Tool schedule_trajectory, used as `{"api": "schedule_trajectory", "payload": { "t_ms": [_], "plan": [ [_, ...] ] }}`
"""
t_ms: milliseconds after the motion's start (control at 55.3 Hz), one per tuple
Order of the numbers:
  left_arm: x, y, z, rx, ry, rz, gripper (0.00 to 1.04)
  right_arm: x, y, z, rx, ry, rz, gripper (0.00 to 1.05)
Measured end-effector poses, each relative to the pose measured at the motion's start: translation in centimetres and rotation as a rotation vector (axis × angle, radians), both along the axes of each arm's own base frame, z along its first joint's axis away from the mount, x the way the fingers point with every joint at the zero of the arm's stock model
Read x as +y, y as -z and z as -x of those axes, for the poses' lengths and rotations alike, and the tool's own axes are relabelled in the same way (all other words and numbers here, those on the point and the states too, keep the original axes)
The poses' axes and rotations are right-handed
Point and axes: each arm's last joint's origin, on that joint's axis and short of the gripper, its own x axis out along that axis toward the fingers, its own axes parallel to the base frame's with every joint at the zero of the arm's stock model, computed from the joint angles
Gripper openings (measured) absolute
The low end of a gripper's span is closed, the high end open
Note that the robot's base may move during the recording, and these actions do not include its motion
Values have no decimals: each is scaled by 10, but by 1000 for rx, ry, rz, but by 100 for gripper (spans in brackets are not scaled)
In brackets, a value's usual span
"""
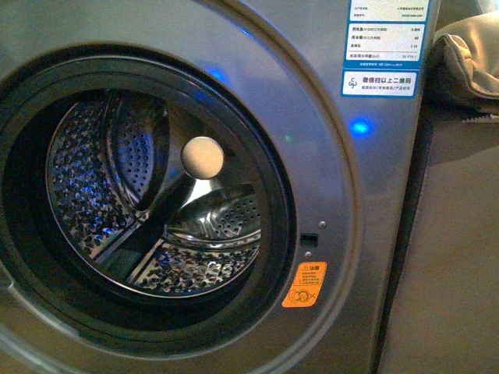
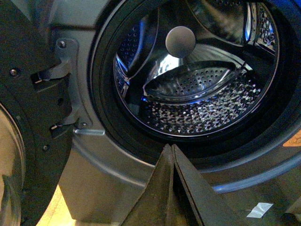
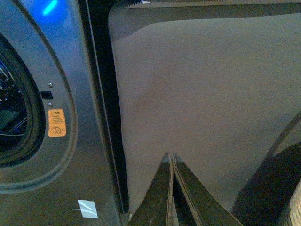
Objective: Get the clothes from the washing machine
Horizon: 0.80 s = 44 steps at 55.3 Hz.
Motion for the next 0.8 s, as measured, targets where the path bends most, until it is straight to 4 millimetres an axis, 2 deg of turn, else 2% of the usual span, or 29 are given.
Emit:
{"api": "schedule_trajectory", "payload": {
  "t_ms": [579,796],
  "plan": [
    [0,25,20,-9,0,-1,4,0,0,0,0,0,0,2],
    [0,25,23,-22,0,-1,4,0,0,0,1,0,0,2]
  ]
}}
